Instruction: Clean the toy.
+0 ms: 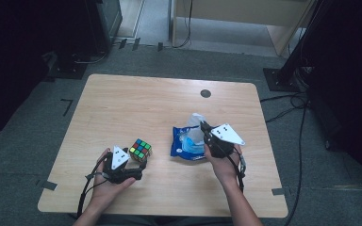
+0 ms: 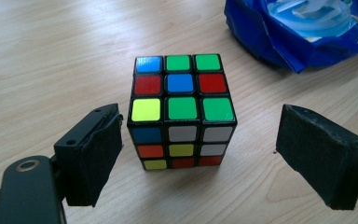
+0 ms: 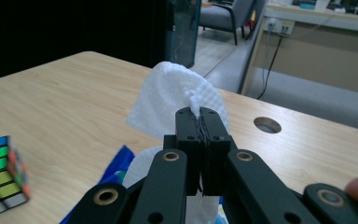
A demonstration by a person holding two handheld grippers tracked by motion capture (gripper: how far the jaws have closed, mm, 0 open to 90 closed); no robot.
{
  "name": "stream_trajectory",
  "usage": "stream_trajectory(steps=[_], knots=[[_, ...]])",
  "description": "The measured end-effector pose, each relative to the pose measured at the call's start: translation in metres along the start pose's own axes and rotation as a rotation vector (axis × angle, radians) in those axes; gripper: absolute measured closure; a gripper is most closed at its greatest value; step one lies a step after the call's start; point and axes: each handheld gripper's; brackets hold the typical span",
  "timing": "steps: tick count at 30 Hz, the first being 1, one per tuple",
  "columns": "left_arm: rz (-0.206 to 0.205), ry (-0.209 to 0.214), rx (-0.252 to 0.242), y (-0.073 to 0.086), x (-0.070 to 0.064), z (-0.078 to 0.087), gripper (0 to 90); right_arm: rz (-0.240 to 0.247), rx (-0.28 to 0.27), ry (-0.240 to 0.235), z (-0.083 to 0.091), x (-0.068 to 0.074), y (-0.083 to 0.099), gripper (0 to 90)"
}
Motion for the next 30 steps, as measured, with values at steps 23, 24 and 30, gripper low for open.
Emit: stream_trajectory(steps=[23,24,30], knots=[[0.013,-0.006,0.040,0.004,0.001,-0.010,14.7,0.008,0.297,-0.197,0.010,0.042,0.080,88.2],[0.011,-0.006,0.041,0.004,0.001,-0.010,14.7,0.010,0.302,-0.192,0.005,0.041,0.080,88.2],[0.020,-0.013,0.053,0.006,0.002,-0.015,14.8,0.018,0.298,-0.152,-0.013,0.034,0.076,88.2]])
Point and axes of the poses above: each handheld gripper's, and its own axes: z roughly backward along the jaws, y roughly out of its underside, x roughly to its left, and after that the axes turned 12 degrees about z, right-handed
